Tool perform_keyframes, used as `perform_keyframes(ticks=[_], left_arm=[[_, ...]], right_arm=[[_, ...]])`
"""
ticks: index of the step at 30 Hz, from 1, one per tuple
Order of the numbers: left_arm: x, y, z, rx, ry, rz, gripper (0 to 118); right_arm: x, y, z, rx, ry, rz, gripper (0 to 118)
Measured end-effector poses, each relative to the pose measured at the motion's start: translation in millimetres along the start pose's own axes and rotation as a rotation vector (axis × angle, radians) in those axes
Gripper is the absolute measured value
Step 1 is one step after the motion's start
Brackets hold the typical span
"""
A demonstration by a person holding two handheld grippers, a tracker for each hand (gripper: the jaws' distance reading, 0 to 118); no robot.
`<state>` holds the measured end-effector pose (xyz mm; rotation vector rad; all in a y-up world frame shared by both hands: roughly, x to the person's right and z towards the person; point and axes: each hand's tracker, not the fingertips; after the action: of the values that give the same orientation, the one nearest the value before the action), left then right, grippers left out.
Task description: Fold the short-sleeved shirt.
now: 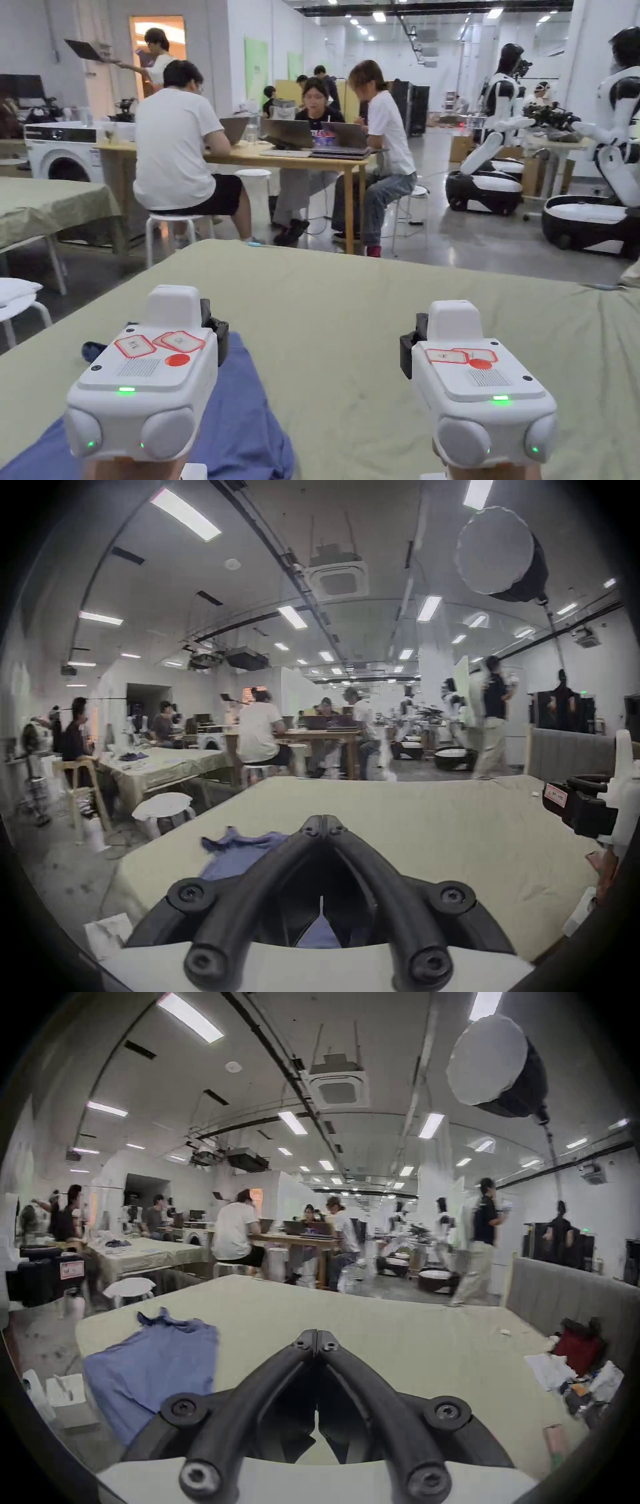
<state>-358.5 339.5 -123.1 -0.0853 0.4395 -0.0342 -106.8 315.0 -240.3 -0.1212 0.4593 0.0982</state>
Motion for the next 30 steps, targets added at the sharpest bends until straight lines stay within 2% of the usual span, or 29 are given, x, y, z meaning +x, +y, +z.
perform_keyframes(ticks=[3, 5, 9, 15, 19, 21, 25, 28, 29, 30], left_arm=[[-42.8, -7.4, 3.3, -0.039, 0.104, 0.018, 0], [-61.8, -15.4, 4.7, -0.067, 0.151, 0.05, 0], [-71.6, -36.1, -15.2, -0.198, 0.116, 0.058, 0], [-54.9, -72.7, -117.6, -0.6, -0.053, 0.041, 0], [-35.3, -99.6, -196.5, -0.724, -0.125, 0.096, 0], [-24.2, -110.8, -231.2, -0.778, -0.128, 0.061, 0], [-7.1, -127.1, -279.8, -0.855, -0.159, 0.076, 0], [5.2, -136.8, -303.9, -0.864, -0.141, 0.037, 0], [7.6, -140.0, -310.7, -0.857, -0.144, 0.038, 23], [6.2, -143.0, -316.4, -0.861, -0.147, 0.041, 63]], right_arm=[[-44.4, -2.5, -12.6, -0.013, 0.105, 0.01, 1], [-67.1, -4.9, -22.3, -0.034, 0.181, 0.045, 1], [-87.2, -17.4, -44.0, -0.06, 0.219, 0.046, 1], [-87.3, -34.4, -81.9, -0.118, 0.226, 0.068, 1], [-78.0, -49.9, -110.0, -0.163, 0.206, 0.066, 1], [-74.6, -59.8, -129.3, -0.185, 0.202, 0.066, 1], [-69.6, -65.3, -153.9, -0.219, 0.192, 0.068, 1], [-65.2, -71.3, -169.5, -0.241, 0.186, 0.052, 1], [-64.0, -73.0, -173.7, -0.246, 0.185, 0.05, 1], [-62.9, -74.6, -177.5, -0.251, 0.185, 0.051, 1]])
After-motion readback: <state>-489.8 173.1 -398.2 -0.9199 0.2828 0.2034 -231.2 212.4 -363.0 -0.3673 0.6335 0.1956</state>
